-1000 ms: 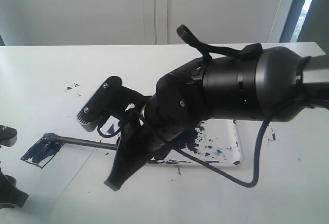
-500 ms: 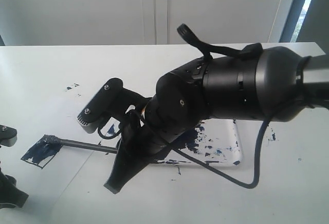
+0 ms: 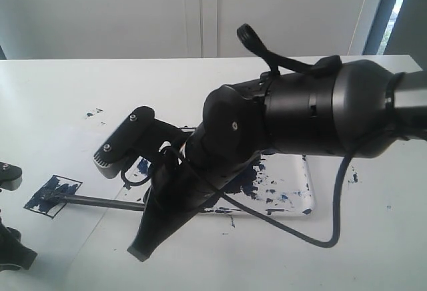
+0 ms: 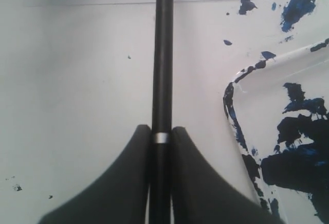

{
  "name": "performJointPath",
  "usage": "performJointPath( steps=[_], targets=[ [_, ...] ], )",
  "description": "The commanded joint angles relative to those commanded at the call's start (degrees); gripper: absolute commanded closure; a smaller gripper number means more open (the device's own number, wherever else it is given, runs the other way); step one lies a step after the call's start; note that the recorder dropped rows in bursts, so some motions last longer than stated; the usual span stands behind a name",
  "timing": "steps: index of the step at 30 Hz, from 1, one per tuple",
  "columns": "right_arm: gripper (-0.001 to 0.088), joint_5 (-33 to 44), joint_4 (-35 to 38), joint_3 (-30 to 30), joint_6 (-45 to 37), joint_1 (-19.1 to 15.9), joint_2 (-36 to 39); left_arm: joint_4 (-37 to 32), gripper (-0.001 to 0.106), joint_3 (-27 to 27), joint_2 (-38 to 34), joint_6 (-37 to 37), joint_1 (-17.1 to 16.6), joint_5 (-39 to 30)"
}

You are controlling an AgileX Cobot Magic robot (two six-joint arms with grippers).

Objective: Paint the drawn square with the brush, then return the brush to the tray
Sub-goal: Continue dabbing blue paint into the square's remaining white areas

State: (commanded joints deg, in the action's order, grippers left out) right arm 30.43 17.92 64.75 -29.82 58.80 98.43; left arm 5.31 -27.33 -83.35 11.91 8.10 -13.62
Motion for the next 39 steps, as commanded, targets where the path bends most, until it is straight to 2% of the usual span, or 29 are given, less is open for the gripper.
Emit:
performJointPath(
  steps=[3, 9, 12, 21, 28, 31, 35, 39],
  targets=[
    [0.0868, 0.0, -3.0, 0.0, 1.55, 0.0, 0.25, 0.0, 0.057, 0.0, 0.0, 0.0, 0.0, 0.0],
    [0.0868, -0.01, -14.33, 0.0, 12.34, 0.0, 0.73, 0.0, 0.057, 0.0, 0.0, 0.0, 0.0, 0.0],
    [0.0868, -0.24, -15.48, 0.0, 13.37, 0.0, 0.73, 0.0, 0.057, 0.0, 0.0, 0.0, 0.0, 0.0],
    [0.0868, -2.76, -15.61, 0.0, 13.6, 0.0, -0.57, 0.0, 0.057, 0.0, 0.0, 0.0, 0.0, 0.0],
    [0.0868, 4.28, -14.68, -0.2, 13.6, 0.0, -5.7, 0.0, 0.057, 0.0, 0.0, 0.05, 0.0, 0.15],
    [0.0868, 7.68, -11.0, -0.2, 11.55, 0.11, -5.79, 0.0, 0.057, 0.0, 0.0, 0.05, 0.0, 0.37],
    [0.0868, 8.04, -4.47, -0.2, 6.02, 0.11, -6.23, 0.0, 0.057, 0.0, 0.0, 0.15, 0.0, 0.46],
    [0.0868, 8.92, -3.86, -0.2, 5.64, 0.53, -6.49, 0.0, 0.057, 0.0, 0.0, 0.15, 0.0, 0.46]
  ],
)
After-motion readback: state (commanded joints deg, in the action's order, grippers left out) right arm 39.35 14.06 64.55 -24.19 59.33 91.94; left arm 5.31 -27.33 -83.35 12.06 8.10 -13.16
